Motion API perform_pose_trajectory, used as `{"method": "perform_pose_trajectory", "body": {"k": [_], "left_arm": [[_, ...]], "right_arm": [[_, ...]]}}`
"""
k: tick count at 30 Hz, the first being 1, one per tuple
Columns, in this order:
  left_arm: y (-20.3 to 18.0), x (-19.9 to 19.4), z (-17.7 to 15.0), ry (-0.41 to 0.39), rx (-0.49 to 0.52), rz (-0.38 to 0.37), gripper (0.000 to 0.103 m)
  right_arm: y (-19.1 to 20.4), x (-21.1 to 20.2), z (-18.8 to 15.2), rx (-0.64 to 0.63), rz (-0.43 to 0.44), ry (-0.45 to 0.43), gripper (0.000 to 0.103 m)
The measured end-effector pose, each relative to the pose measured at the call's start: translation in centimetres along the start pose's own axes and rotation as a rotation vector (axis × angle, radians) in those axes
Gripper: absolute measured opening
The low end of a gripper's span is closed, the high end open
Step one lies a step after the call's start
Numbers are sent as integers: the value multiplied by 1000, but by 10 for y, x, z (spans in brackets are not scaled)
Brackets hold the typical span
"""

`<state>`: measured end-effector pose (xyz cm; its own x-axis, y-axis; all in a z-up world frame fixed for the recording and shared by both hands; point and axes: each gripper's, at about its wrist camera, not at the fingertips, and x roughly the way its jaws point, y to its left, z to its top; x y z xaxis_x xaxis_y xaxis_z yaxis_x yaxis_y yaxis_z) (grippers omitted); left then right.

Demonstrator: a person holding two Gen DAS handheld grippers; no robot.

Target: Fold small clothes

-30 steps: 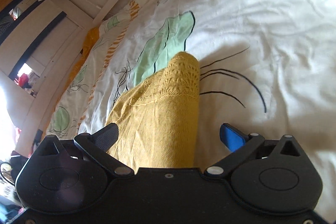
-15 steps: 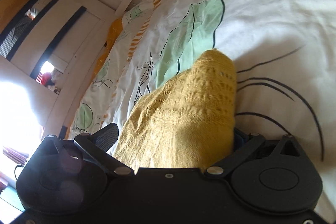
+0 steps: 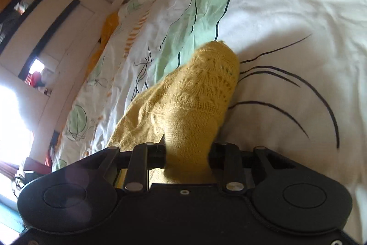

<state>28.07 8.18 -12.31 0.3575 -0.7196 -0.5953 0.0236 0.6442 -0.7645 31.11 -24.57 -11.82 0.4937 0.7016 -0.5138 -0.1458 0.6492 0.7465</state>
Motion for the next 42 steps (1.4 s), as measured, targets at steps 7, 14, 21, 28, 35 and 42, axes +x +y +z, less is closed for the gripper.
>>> {"method": "perform_pose_trajectory", "body": {"k": [7,14,21,28,35,42], "left_arm": [[-26,-29,-57,62,33,-54,18],[-33,-58,-144,139,43,-95,18],[-19,-78,-192,38,104,122,23],[-39,-109,-215,-133,210,233,31],[-90,-121,-227,-321,463,293,71],[-114,-81,-196,-366,514,371,71]], "right_arm": [[36,-47,-39,-26,-78,25,38],[47,-107,-107,25,-116,96,38],[50,-141,-145,-84,-262,-12,56],[58,-159,-160,-201,-341,-189,68],[67,-165,-171,-319,-334,-303,84],[57,-173,-178,-304,-369,-339,87]]}}
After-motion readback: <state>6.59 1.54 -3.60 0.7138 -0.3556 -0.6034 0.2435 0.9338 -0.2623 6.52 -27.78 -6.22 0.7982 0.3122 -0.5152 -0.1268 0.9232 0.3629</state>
